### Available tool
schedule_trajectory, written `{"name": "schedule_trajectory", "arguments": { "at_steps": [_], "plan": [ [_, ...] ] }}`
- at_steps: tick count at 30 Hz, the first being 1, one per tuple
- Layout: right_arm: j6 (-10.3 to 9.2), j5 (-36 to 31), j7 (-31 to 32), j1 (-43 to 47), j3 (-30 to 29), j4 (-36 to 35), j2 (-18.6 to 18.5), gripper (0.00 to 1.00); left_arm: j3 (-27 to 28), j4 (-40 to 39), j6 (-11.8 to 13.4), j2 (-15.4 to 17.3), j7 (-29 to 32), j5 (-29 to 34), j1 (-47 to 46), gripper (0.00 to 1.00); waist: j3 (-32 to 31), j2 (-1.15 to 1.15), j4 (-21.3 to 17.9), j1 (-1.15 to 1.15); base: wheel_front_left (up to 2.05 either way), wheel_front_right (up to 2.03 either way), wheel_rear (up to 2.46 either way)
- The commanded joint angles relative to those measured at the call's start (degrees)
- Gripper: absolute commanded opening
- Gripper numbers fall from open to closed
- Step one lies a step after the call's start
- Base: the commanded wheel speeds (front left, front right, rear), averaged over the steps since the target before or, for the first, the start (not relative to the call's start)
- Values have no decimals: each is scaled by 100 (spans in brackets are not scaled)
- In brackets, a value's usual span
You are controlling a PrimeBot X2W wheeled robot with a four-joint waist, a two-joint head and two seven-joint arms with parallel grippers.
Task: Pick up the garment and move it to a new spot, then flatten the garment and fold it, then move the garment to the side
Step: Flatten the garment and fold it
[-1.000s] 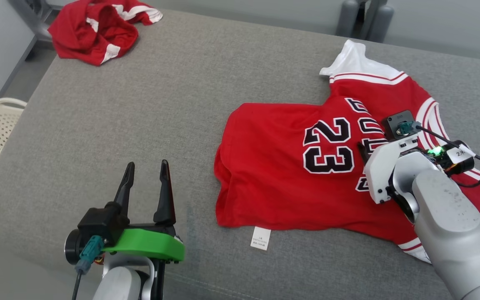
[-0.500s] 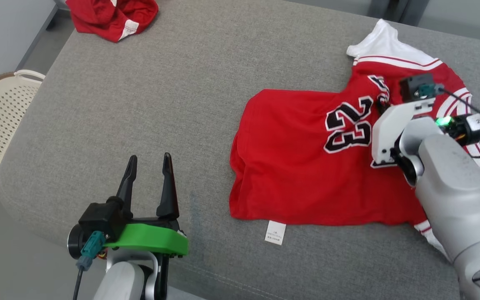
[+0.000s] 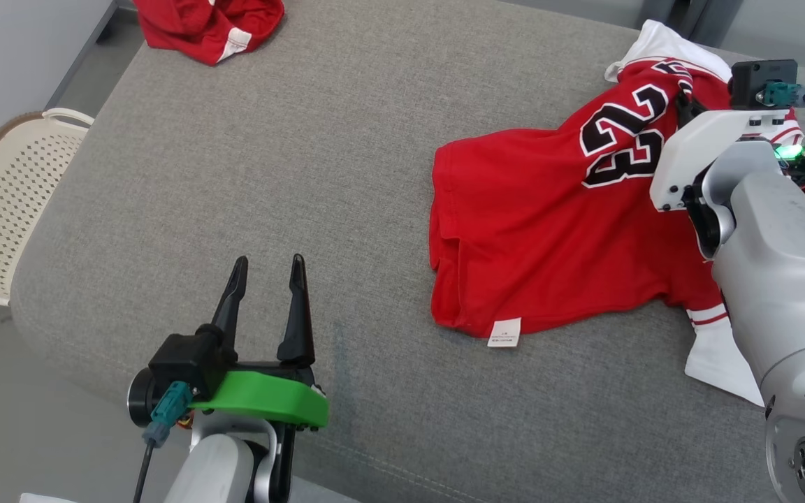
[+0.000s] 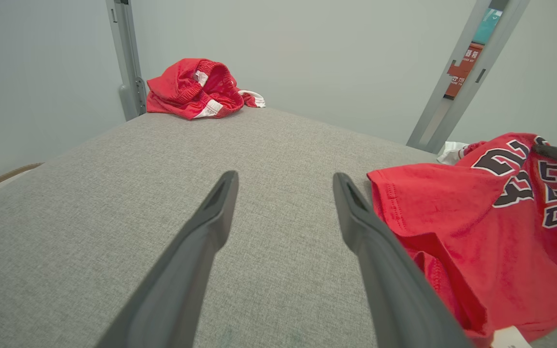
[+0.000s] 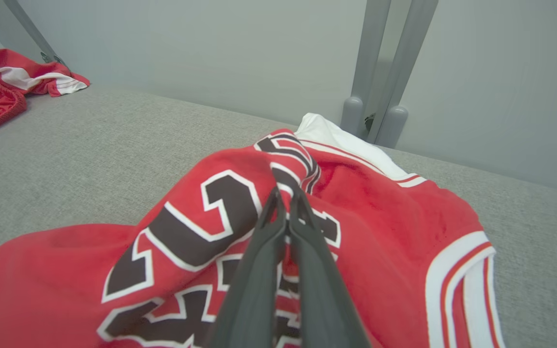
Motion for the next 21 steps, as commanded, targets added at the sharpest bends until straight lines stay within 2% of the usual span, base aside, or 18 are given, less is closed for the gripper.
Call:
{"name": "schedule_trajectory", "arguments": {
  "at_steps": [1,2,8,13,19,21],
  "plan": [
    [-8,-108,-86,-68,-82,61,34,80,3,12,-7,2,0,-15,-59,100,-13,0,-5,0,0,0,0],
    [-8,-186,-146,-69,-151,94,68,100,11,18,-8,2,0,0,-52,100,-23,0,-22,0,0,0,0],
    [-8,-520,-514,72,-207,196,247,100,25,69,-56,3,0,90,-11,100,-131,0,-221,0,0,0,0],
    [-8,-505,-838,235,-77,121,345,100,7,113,-100,3,0,153,26,100,-295,0,-493,0,0,0,0],
    [-8,-161,-1001,653,71,-360,420,100,4,157,-121,4,0,230,30,100,-520,0,-885,0,0,0,0],
    [-8,-22,-1002,870,110,-766,424,100,19,174,-128,4,-1,240,31,100,-586,0,-1016,0,0,0,0]
  ]
}}
